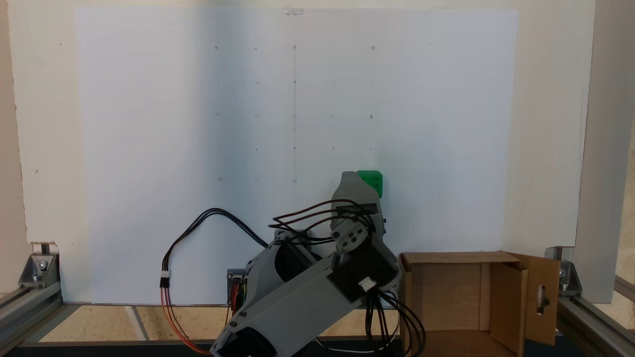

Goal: Grasp a green dice and put it in the bin.

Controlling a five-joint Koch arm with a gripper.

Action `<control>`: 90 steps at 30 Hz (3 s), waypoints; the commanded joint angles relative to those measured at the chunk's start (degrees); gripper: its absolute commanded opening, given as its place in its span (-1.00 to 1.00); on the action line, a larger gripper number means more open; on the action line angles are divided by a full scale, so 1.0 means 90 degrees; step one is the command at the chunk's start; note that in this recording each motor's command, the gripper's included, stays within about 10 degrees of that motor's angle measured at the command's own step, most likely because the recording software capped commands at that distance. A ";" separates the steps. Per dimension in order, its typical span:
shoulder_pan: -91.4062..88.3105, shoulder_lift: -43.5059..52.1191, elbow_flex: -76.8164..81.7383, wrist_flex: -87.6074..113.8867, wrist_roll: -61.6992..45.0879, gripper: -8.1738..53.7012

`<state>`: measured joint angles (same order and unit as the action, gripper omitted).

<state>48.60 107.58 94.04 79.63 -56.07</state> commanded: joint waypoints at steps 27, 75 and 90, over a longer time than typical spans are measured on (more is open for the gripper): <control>0.0371 0.0000 0.2012 -0.3008 0.0957 0.80; 0.0518 -0.1211 0.3145 -0.5244 0.0947 0.71; 0.0537 -0.1396 0.3311 -0.5391 0.0957 0.67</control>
<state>53.35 94.92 124.98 32.26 -51.06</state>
